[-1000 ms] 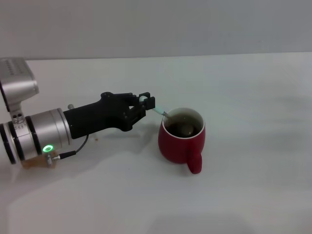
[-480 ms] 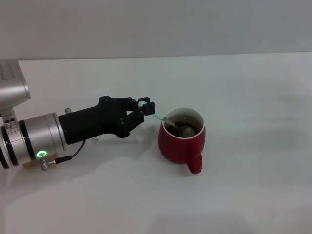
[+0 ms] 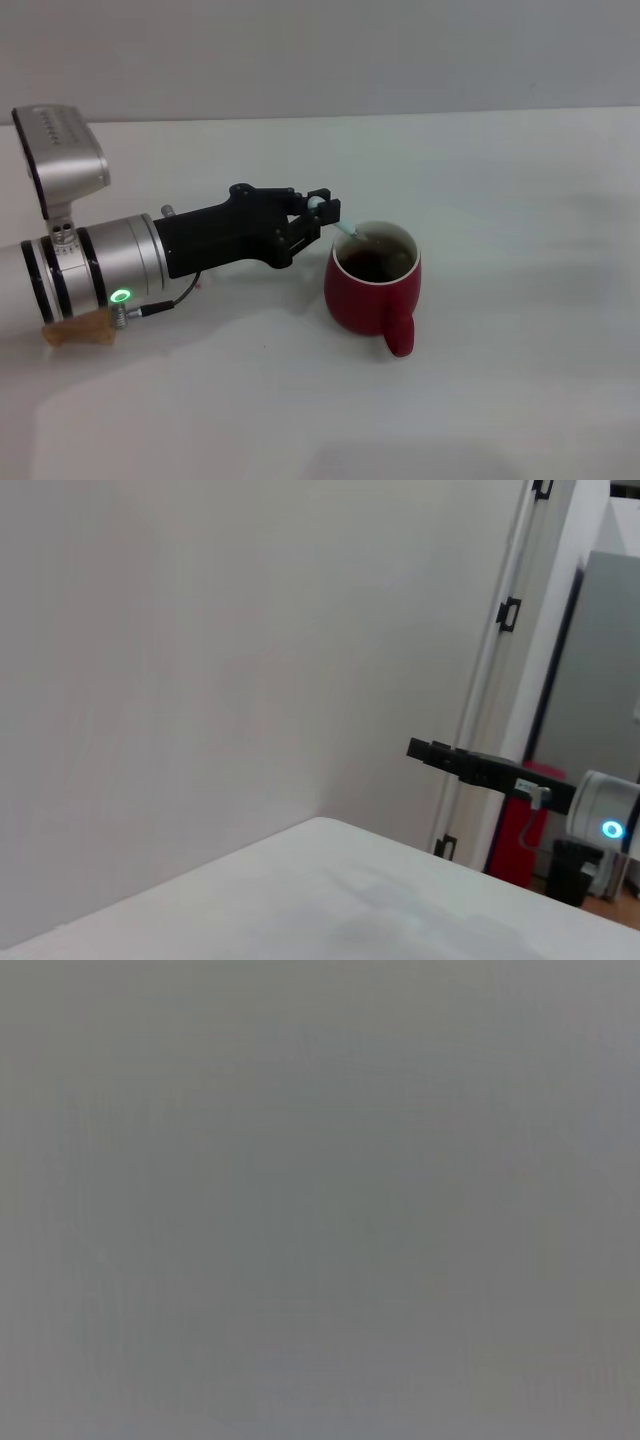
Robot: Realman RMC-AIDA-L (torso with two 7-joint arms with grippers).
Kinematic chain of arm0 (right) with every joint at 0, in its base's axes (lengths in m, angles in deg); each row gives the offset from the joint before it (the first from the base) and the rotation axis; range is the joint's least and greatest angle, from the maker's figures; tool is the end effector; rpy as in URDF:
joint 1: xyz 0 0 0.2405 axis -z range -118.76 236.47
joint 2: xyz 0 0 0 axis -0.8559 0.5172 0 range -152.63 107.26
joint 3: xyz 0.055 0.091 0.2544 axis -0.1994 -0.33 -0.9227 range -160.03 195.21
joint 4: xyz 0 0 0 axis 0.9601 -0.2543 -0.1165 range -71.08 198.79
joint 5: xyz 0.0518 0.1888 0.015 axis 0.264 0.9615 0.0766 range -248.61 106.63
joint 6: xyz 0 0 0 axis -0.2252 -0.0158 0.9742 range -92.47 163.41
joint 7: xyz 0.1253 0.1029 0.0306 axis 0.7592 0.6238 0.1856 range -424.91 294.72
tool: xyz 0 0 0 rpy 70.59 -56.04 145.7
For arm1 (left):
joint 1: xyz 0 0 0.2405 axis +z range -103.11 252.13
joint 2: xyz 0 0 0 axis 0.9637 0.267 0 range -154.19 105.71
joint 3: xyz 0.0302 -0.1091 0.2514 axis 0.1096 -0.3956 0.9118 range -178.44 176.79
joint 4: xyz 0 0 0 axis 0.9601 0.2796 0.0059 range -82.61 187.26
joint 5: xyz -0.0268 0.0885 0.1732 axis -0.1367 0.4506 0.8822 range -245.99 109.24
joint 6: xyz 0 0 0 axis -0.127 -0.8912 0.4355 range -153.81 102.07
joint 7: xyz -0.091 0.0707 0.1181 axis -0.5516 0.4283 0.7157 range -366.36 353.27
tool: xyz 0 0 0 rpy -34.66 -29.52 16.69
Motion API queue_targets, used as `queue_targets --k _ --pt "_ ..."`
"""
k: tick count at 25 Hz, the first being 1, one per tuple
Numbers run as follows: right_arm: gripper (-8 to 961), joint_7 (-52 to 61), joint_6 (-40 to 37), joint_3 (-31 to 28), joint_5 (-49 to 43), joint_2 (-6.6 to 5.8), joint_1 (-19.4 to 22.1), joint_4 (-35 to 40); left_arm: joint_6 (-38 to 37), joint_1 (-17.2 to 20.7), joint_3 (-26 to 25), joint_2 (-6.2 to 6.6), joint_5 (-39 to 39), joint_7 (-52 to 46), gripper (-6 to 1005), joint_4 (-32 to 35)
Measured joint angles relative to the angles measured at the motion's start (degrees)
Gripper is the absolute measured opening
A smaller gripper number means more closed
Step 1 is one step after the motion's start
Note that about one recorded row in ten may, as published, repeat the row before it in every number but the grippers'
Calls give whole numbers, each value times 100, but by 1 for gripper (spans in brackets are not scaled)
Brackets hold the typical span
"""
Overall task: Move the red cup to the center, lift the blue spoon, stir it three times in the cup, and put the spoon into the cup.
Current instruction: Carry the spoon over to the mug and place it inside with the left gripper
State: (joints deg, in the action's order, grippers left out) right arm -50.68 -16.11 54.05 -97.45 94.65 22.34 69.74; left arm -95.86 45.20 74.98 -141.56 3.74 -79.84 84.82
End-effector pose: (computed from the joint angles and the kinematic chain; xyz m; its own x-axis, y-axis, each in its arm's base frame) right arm 0.3522 0.4261 0.0566 0.6504 0.0158 -0.7594 -0.7525 0.1492 -0.6414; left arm -0.2177 0.3594 -0.0610 0.7109 0.2661 0.6511 0.4824 -0.8581 -0.1760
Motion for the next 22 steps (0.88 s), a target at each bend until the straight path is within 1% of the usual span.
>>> queue_targets --k 4,7,10,17,22 --pt "588 0 0 2 1 0 7 -6 32 -1 -157 2 -2 40 170 -2" --pt "588 0 0 2 1 -1 -9 -30 9 82 -270 37 2 43 173 -10" --pt "588 0 0 2 0 -2 -25 -42 -48 136 -296 45 -7 43 176 -6" --pt "589 0 10 6 -8 1 -64 -53 -487 306 -286 69 4 85 183 2" --pt "589 0 14 11 -9 14 -70 -53 -717 350 -289 76 4 126 188 10"
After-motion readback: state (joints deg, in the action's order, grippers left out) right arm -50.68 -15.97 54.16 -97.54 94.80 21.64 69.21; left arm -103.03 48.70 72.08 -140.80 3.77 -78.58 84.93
